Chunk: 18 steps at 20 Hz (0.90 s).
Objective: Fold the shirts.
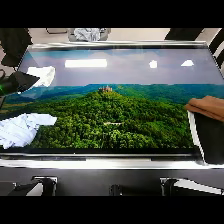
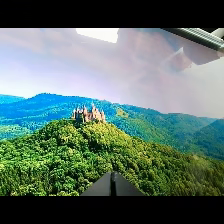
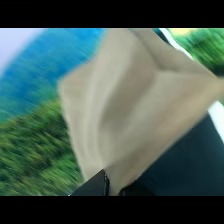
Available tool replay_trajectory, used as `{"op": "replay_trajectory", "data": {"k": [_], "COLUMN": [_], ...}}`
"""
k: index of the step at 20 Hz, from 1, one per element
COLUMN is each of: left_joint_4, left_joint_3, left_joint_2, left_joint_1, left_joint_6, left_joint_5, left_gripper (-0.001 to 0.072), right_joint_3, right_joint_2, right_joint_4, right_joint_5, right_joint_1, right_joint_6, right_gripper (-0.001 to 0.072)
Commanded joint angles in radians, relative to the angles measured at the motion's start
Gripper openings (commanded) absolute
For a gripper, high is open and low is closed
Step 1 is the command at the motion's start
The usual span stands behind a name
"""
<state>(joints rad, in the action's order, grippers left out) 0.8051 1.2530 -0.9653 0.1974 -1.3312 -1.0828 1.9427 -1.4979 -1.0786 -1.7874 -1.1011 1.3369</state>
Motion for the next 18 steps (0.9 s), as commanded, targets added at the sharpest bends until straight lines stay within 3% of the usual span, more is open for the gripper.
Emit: {"op": "replay_trajectory", "data": {"k": [1, 4, 9, 14, 15, 18], "left_joint_4": [0.0, 0.0, 0.0, -0.001, -0.001, -0.002], "left_joint_3": [0.0, 0.0, 0.0, 0.0, 0.0, 0.004], "left_joint_2": [0.001, 0.001, 0.001, 0.0, 0.0, 0.001], "left_joint_1": [0.0, 0.0, 0.0, 0.0, 0.0, 0.0], "left_joint_6": [0.0, 0.0, 0.0, -0.003, -0.003, -0.004], "left_joint_5": [-0.003, -0.002, -0.002, -0.002, -0.002, -0.002], "left_gripper": [0.0036, 0.0036, 0.0036, 0.0037, 0.0036, 0.0036], "right_joint_3": [-0.039, -0.246, -0.706, -0.794, -0.794, -0.732], "right_joint_2": [0.022, 0.103, 0.227, 0.232, 0.232, 0.235], "right_joint_4": [-0.282, -0.446, -0.428, -0.425, -0.425, -0.48], "right_joint_5": [-0.061, -0.01, 0.179, 0.242, 0.241, 0.224], "right_joint_1": [-0.01, -0.011, -0.011, -0.011, -0.011, -0.011], "right_joint_6": [0.014, 0.008, 0.006, 0.028, 0.029, -0.169], "right_gripper": [0.005, 0.0052, 0.0052, 0.0065, 0.0186, 0.0715]}}
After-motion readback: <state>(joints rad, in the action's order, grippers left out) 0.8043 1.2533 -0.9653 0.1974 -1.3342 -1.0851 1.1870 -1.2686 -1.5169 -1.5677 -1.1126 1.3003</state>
